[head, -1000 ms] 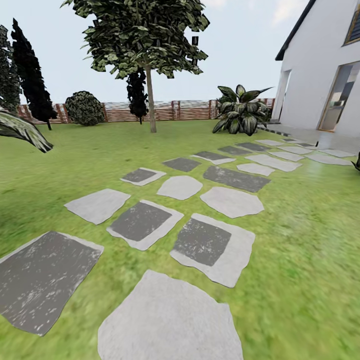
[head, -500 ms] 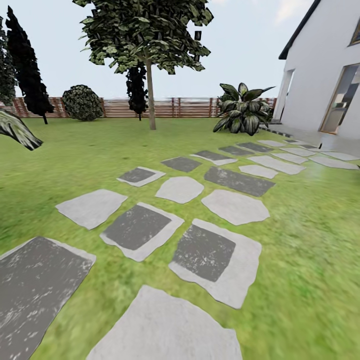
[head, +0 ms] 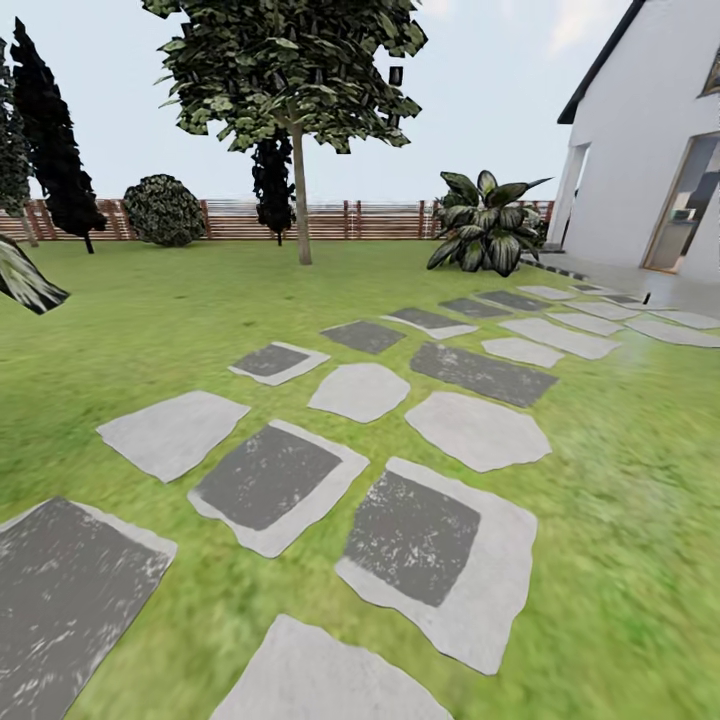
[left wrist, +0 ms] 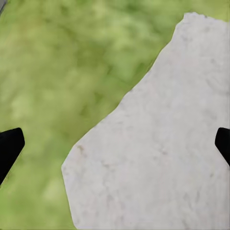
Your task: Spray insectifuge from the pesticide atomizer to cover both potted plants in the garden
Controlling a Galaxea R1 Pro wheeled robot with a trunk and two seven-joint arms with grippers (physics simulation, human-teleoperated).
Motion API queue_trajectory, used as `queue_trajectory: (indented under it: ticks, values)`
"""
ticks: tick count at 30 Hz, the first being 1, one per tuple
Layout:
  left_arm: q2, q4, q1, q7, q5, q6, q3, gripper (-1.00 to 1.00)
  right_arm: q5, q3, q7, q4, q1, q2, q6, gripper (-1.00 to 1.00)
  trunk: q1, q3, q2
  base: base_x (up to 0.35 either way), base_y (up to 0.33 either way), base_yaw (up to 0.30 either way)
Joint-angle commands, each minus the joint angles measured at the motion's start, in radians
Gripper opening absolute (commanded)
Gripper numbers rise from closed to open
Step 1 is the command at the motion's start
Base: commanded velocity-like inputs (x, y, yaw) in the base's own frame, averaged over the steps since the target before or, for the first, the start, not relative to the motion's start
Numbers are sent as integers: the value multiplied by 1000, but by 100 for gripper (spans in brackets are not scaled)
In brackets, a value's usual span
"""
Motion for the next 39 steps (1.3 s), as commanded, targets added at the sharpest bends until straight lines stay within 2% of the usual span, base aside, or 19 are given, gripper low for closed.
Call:
queue_trajectory:
  ticks: [1, 39]
  values:
    - [0, 1, -1, 0, 1, -3, 2, 100, 0, -1, 0, 0, 0, 0, -2, 100, 0, -1, 0, 339, 0, 0]
    - [-1, 1, -1, 0, 1, -3, 2, 100, 0, -1, 1, 0, 0, 0, -2, 100, 0, -1, 0, 339, 0, 0]
